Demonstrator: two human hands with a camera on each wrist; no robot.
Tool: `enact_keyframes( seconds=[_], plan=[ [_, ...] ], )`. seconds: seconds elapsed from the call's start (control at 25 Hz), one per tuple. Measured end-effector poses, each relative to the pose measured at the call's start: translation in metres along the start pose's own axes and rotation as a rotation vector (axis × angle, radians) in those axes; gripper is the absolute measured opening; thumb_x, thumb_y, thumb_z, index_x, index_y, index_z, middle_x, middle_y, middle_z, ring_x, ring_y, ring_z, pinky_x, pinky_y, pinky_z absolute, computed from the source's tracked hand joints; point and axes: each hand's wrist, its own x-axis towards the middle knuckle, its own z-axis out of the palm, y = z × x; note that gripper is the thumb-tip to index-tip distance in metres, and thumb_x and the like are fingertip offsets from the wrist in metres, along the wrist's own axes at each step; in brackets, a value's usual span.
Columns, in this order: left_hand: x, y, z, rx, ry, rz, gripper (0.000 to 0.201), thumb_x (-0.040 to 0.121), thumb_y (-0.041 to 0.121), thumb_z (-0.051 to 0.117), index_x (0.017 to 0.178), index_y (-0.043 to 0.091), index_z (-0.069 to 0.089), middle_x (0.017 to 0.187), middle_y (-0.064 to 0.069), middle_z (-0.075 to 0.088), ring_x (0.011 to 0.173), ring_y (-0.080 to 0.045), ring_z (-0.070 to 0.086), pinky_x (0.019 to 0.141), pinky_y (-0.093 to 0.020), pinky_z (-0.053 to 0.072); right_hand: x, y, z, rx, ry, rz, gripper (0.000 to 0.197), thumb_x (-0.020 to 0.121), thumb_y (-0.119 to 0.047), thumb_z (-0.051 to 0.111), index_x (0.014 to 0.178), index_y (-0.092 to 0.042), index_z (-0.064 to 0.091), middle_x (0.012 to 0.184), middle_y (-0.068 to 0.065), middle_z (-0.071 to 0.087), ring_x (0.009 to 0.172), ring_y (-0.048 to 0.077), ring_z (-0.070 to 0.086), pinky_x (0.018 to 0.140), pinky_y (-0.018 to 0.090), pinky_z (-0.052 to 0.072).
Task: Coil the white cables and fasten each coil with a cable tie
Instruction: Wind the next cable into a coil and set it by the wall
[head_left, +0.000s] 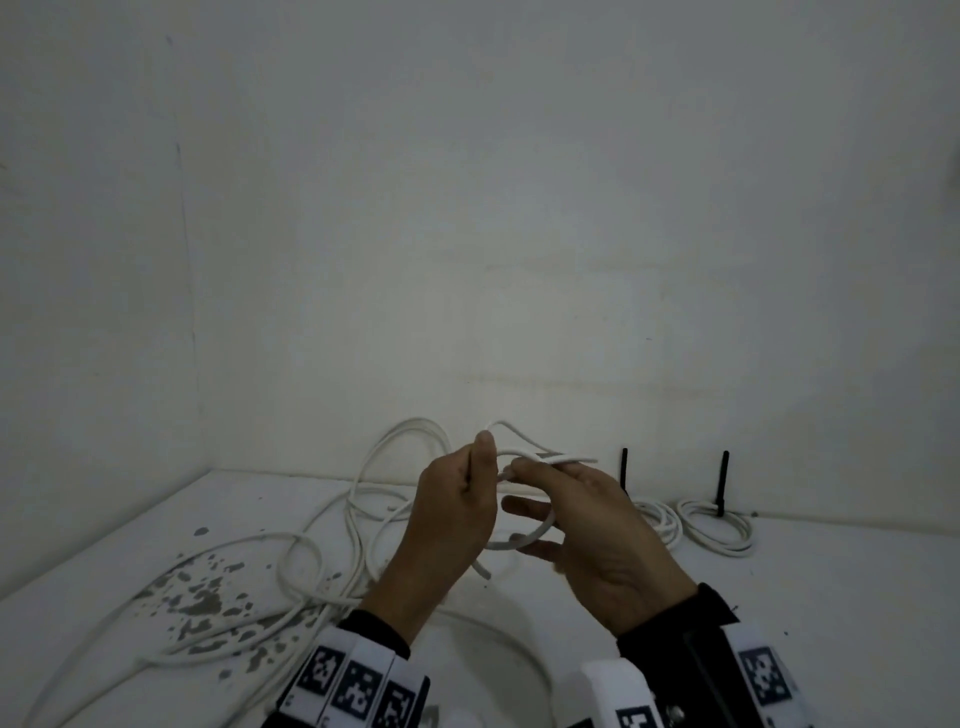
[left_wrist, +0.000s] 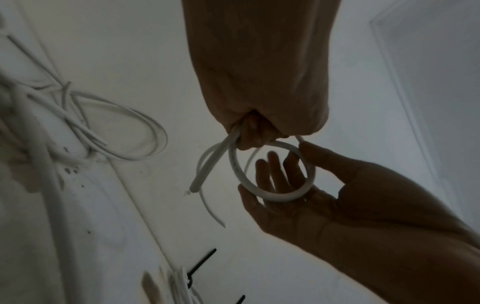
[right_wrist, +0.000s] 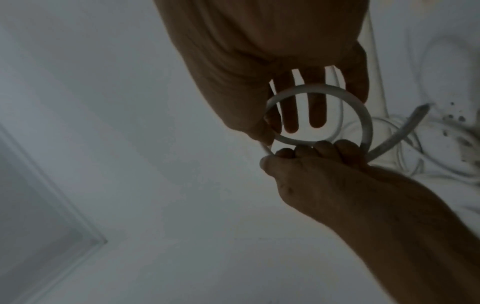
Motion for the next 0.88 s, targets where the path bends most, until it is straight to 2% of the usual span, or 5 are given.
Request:
enact_keyframes(
  seconds=[0.2,0.36,0.48,0.64,0.88],
  plan=[
    [0.003,-0.009,-0.006,0.024,0.026,0.02,0.048,0.102,0.038,0.035,0.058,0.018,0.038,0.041,0.011,0.036,0.04,-0.003,0.039,0.046,-0.014,0.03,-0.003,0.0,0.005,0.064,-0.187,0.148,0.021,0.086,-0.018,0.058,0.066,-0.013,0.062,0.087,0.007,0.067,0.087,0.024,0.058,0.082,0.047,0.053],
    [0.006,-0.024,-0.013,0.023,0.044,-0.074,0.05,0.099,0.048,0.035,0.061,0.016,0.037,0.044,0.011,0.032,0.042,-0.009,0.03,0.046,-0.027,0.031,-0.008,0.009,0.008,-0.59,-0.114,-0.166,0.01,0.089,-0.008,0.058,0.08,-0.007,0.055,0.087,0.02,0.066,0.075,0.033,0.072,0.072,0.056,0.06],
    [0.014,-0.037,-0.037,-0.143,0.155,-0.269,0.045,0.104,0.04,0.037,0.065,0.018,0.039,0.047,0.006,0.03,0.042,-0.013,0.027,0.044,-0.025,0.026,-0.004,-0.006,-0.019,-0.619,-0.021,-0.239,0.023,0.091,0.004,0.044,0.105,-0.01,0.056,0.087,0.02,0.068,0.058,0.034,0.071,0.053,0.04,0.059],
    [0.019,-0.05,-0.083,-0.403,0.251,-0.489,0.051,0.102,0.041,0.043,0.056,0.021,0.038,0.044,0.005,0.026,0.035,-0.009,0.018,0.041,-0.017,0.016,0.002,-0.047,-0.088,-0.162,0.296,-0.135,0.02,0.095,-0.001,0.044,0.091,-0.004,0.063,0.051,0.006,0.05,0.032,0.014,0.04,0.035,0.018,0.032],
    [0.019,-0.029,-0.05,-0.295,0.139,-0.407,0.049,0.102,0.039,0.045,0.058,0.021,0.034,0.048,0.007,0.025,0.038,-0.008,0.019,0.044,-0.02,0.014,0.008,-0.008,-0.071,-1.298,0.136,-0.252,0.047,0.084,-0.01,0.061,0.125,-0.029,0.049,0.101,0.005,0.063,0.084,0.024,0.061,0.067,0.03,0.046]
  ],
)
